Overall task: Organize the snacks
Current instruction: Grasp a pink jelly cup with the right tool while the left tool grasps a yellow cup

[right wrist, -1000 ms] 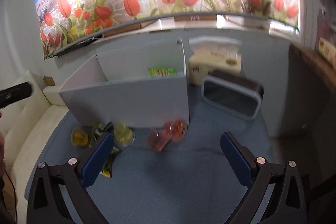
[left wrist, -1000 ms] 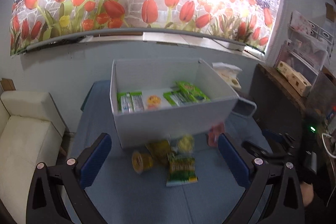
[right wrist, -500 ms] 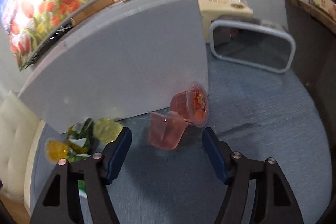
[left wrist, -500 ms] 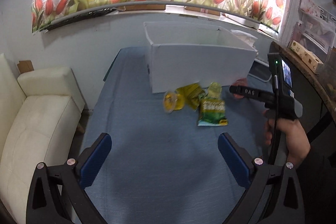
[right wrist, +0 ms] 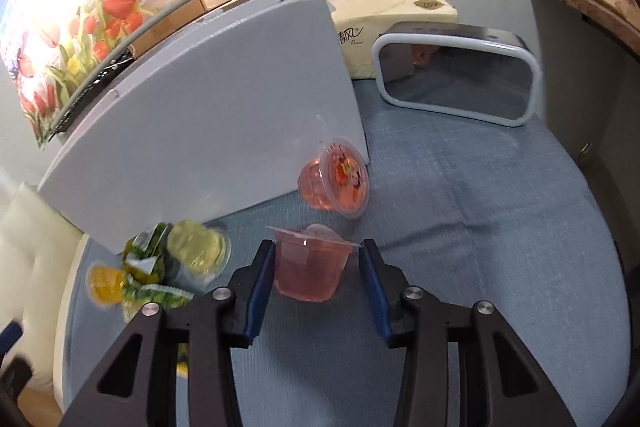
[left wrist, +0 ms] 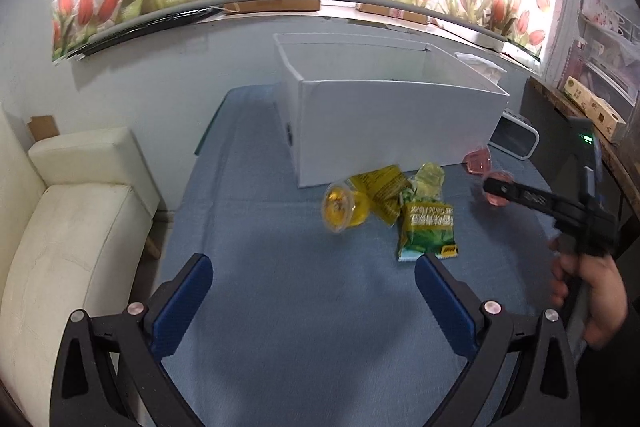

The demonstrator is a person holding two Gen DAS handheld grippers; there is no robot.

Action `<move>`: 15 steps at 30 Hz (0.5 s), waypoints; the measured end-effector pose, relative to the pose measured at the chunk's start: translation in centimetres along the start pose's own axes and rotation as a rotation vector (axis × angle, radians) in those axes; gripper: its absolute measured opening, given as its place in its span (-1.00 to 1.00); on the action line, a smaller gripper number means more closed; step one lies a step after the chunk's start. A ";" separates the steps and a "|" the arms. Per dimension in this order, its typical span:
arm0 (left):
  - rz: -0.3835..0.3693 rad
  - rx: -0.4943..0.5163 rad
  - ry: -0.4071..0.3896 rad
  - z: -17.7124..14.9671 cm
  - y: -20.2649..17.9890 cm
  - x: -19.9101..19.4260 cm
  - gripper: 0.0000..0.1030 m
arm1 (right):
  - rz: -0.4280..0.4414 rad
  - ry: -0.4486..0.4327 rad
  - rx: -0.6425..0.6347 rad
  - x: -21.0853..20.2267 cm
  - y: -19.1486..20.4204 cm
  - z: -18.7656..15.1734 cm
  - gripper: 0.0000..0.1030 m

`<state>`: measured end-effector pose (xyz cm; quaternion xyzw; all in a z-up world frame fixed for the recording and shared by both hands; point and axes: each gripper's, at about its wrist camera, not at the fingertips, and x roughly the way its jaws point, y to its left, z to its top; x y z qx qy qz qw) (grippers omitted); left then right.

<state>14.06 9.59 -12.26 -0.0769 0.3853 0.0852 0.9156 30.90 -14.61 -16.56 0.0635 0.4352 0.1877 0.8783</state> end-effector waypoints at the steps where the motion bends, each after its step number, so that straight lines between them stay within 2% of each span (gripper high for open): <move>1: -0.002 0.008 0.002 0.4 -0.3 0.8 1.00 | 0.009 0.003 -0.005 -0.5 -0.1 -0.2 -0.10; 4: 0.005 0.028 0.010 1.5 -1.0 2.8 1.00 | 0.053 0.007 -0.017 -2.8 -0.2 -1.5 -0.10; 10: 0.071 0.064 0.055 3.0 -1.9 7.9 1.00 | 0.081 -0.017 -0.062 -7.4 0.3 -4.4 -0.10; 15: 0.106 0.075 0.104 3.1 -2.4 11.6 1.00 | 0.099 -0.033 -0.095 -9.6 1.0 -5.4 -0.10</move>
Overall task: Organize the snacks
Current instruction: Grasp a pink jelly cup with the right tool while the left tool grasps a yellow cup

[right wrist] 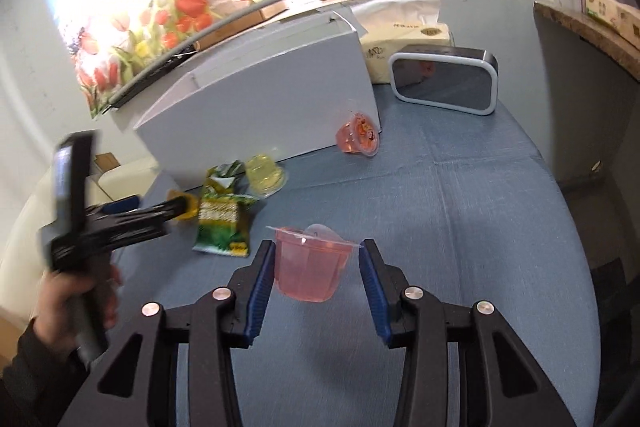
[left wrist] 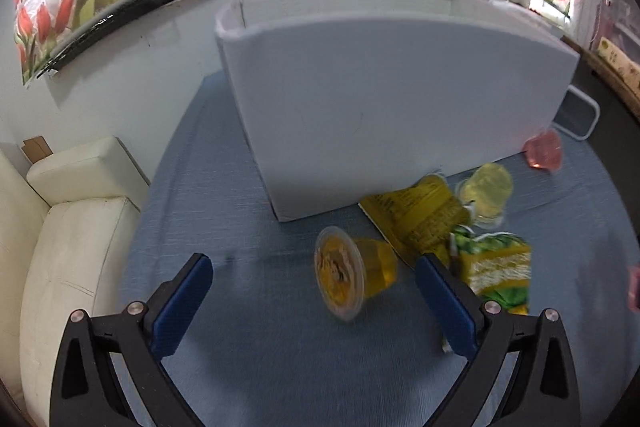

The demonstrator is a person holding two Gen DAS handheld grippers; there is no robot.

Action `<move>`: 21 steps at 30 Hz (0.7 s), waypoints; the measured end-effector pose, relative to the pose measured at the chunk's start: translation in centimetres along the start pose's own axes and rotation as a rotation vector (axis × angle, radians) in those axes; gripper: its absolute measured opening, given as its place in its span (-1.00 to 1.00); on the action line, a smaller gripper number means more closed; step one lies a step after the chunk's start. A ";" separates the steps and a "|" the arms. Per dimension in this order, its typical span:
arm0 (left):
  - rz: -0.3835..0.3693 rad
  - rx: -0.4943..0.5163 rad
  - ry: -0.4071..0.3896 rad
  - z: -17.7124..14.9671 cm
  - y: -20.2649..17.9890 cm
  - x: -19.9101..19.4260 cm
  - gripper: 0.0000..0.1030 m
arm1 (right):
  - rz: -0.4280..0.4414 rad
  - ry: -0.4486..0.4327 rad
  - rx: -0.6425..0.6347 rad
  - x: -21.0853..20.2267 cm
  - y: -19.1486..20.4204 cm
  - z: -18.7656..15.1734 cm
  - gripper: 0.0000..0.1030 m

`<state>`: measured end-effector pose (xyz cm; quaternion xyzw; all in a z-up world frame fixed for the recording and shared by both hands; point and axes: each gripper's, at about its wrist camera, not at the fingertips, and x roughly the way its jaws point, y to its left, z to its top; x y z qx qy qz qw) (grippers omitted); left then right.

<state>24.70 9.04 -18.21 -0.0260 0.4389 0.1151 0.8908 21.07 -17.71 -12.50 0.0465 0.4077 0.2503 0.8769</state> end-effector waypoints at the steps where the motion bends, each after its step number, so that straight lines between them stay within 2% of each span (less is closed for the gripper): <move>1: 0.005 -0.001 0.012 0.0 -0.1 0.5 1.00 | 0.006 -0.005 -0.004 -0.3 0.1 -0.1 -0.10; 5: -0.005 -0.027 0.014 -0.2 0.0 1.0 0.97 | 0.015 -0.022 -0.034 -1.3 1.1 -0.4 -0.10; 6: -0.010 -0.034 0.015 -0.2 0.0 1.0 0.84 | 0.016 -0.025 -0.038 -1.5 1.3 -0.5 -0.10; 7: -0.026 -0.044 0.025 -0.3 0.3 1.1 0.57 | 0.016 -0.029 -0.045 -1.6 1.5 -0.5 -0.10; 8: -0.048 -0.058 0.034 -0.4 0.6 1.1 0.53 | 0.017 -0.032 -0.048 -1.8 1.7 -0.5 -0.10; 9: -0.050 -0.064 0.032 -0.5 0.8 1.0 0.39 | 0.020 -0.031 -0.050 -1.8 1.9 -0.6 -0.10; 10: -0.045 -0.061 0.030 -0.5 0.9 0.8 0.11 | 0.024 -0.031 -0.051 -1.9 2.0 -0.6 -0.10; 12: -0.047 -0.055 0.031 -0.6 0.9 0.5 -0.11 | 0.028 -0.033 -0.052 -2.0 2.2 -0.8 -0.10; 18: -0.116 -0.099 0.002 -1.4 2.6 -1.3 -0.32 | 0.043 -0.029 -0.063 -1.9 2.9 -0.9 -0.10; 21: -0.136 -0.100 -0.027 -2.2 3.1 -3.2 -0.35 | 0.051 -0.035 -0.071 -1.9 3.2 -0.6 -0.10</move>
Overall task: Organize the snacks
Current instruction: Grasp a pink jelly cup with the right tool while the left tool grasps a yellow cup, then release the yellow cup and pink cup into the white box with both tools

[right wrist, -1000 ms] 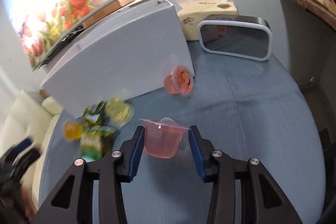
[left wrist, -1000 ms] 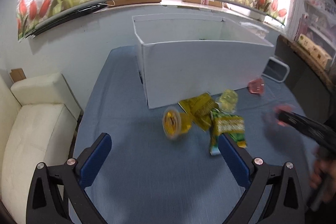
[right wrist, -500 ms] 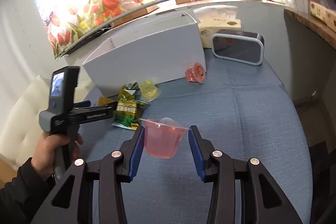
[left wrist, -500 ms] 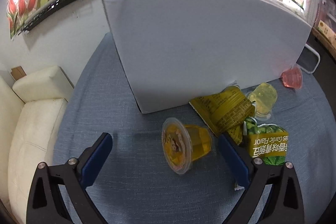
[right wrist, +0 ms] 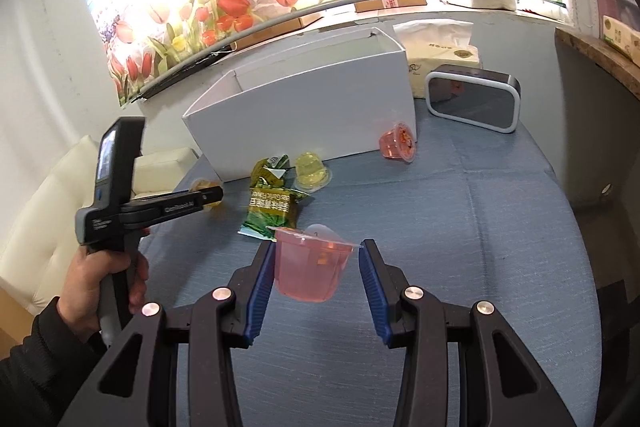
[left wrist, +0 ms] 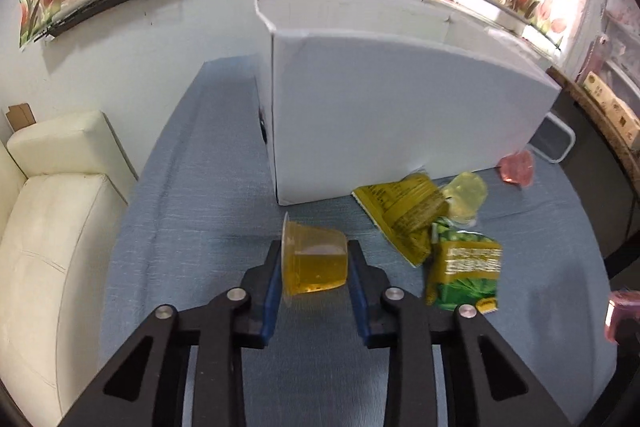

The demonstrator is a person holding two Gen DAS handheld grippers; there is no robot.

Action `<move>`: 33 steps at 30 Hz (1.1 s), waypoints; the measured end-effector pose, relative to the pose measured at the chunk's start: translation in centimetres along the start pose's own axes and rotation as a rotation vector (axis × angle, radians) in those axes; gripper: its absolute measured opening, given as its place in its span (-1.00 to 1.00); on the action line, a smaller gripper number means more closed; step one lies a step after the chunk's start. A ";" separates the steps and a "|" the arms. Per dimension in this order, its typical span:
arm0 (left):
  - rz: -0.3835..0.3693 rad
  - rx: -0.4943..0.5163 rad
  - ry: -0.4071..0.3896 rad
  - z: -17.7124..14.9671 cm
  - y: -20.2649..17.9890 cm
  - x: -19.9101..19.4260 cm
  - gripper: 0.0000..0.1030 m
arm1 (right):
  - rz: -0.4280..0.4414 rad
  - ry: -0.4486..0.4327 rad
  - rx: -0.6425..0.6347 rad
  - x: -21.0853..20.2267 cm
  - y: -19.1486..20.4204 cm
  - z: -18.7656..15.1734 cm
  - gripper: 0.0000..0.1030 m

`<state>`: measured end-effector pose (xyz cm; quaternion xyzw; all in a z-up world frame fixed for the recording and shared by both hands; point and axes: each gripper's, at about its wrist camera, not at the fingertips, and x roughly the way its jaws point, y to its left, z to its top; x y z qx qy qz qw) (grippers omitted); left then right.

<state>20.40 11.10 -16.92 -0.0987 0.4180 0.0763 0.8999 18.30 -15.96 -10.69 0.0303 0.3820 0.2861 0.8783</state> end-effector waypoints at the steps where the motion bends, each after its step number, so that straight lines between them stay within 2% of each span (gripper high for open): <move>1: -0.024 0.004 -0.019 -0.1 0.1 -0.8 -0.35 | 0.001 -0.004 -0.003 0.0 0.2 0.1 -0.10; 4: -0.015 0.013 -0.026 0.0 0.0 -2.2 -0.36 | 0.010 -0.011 -0.011 0.1 0.7 0.5 -0.10; 7: -0.062 0.001 -0.035 0.0 0.1 -3.6 -0.36 | 0.026 -0.014 -0.018 0.2 1.2 0.9 -0.10; 12: -0.086 0.030 -0.080 1.3 -0.4 -5.8 -0.36 | 0.037 -0.030 -0.064 0.4 2.4 2.4 -0.10; 16: -0.127 0.052 -0.124 4.0 -1.8 -7.8 -0.36 | 0.052 -0.060 -0.106 0.7 3.2 5.3 -0.10; 19: -0.130 0.075 -0.162 6.7 -2.8 -8.4 -0.36 | 0.048 -0.092 -0.143 1.6 3.5 8.9 -0.10; 21: -0.147 0.077 -0.172 8.8 -3.3 -8.3 -0.36 | 0.052 -0.107 -0.149 2.6 3.4 11.9 -0.09; 25: -0.131 0.103 -0.177 12.8 -4.3 -6.8 -0.36 | 0.026 -0.139 -0.166 5.4 3.1 16.9 -0.09; 29: -0.113 0.118 -0.149 15.5 -4.7 -4.2 -0.36 | 0.003 -0.068 -0.175 10.4 2.3 20.5 -0.09; 33: -0.109 0.090 -0.117 17.4 -3.8 -1.7 -0.36 | -0.009 -0.002 -0.142 14.0 0.8 21.4 -0.09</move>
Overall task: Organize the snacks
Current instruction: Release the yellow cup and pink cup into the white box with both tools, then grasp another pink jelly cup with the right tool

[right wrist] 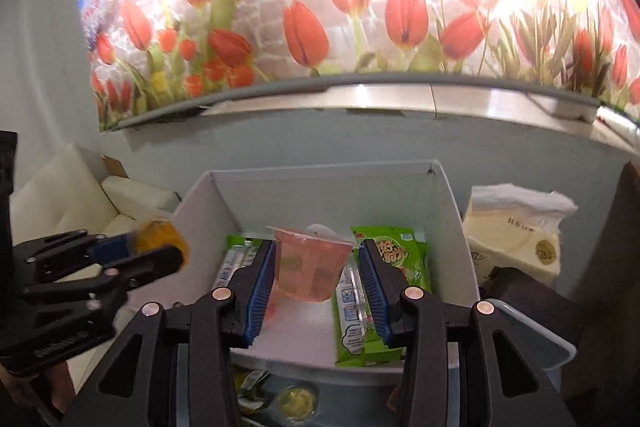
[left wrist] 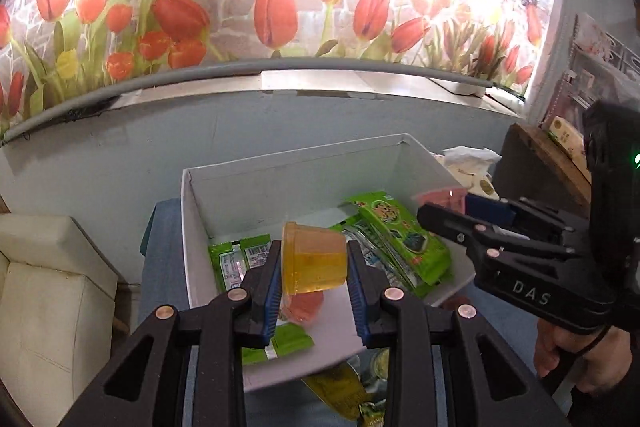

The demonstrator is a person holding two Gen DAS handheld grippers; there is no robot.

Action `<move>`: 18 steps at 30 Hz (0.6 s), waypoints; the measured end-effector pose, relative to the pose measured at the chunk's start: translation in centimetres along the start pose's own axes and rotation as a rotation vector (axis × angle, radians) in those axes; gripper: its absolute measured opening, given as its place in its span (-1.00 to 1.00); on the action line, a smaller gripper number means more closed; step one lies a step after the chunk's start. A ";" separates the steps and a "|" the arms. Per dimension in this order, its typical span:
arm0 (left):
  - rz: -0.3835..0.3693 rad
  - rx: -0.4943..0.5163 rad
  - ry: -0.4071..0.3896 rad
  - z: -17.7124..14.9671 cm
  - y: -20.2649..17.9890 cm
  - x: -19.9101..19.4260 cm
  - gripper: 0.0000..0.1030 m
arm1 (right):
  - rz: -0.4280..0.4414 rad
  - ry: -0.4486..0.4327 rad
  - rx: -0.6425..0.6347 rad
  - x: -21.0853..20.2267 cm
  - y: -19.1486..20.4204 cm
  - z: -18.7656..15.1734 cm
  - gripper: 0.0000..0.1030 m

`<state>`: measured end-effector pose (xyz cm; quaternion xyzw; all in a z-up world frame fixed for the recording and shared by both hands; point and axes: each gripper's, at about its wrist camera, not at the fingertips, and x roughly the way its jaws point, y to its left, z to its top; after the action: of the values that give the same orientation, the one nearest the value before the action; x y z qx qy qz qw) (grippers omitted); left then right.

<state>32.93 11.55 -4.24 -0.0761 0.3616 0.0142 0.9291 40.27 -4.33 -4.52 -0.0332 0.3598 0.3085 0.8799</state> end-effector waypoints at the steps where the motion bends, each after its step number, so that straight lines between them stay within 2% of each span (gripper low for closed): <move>1: -0.002 -0.006 0.009 0.0 0.3 0.5 -0.36 | -0.011 0.011 0.004 0.7 -0.3 -0.1 -0.09; 3: -0.010 -0.014 0.032 -0.1 0.8 1.3 -0.30 | -0.036 0.043 0.009 1.6 -0.6 -0.4 -0.08; 4: 0.003 -0.012 0.039 -0.3 1.0 1.7 0.03 | -0.040 0.051 0.013 1.8 -0.9 -0.5 0.08; 5: 0.026 -0.008 0.034 -0.4 1.1 1.8 0.28 | -0.041 0.051 0.016 1.8 -1.1 -0.5 0.47; 6: 0.045 -0.007 0.022 -0.6 1.2 1.7 0.80 | -0.048 0.033 0.023 1.6 -1.4 -0.6 0.63; 7: 0.043 -0.011 0.000 -0.7 1.4 1.4 1.00 | -0.051 0.016 0.028 1.2 -1.7 -0.6 0.71; 11: 0.012 -0.048 -0.033 -1.1 2.3 -0.1 1.00 | -0.043 -0.019 0.025 -0.9 -2.0 -1.0 0.71; 15: 0.056 -0.024 -0.052 -1.2 1.7 -1.8 1.00 | -0.074 -0.048 0.012 -3.5 -1.8 -2.0 0.71; 18: 0.076 0.003 -0.070 -1.7 0.6 -3.5 1.00 | -0.062 -0.071 0.035 -5.7 -1.9 -3.1 0.95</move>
<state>29.16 11.97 -3.17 -0.0602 0.3313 0.0514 0.9402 36.31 -9.71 -3.36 -0.0180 0.3327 0.2758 0.9016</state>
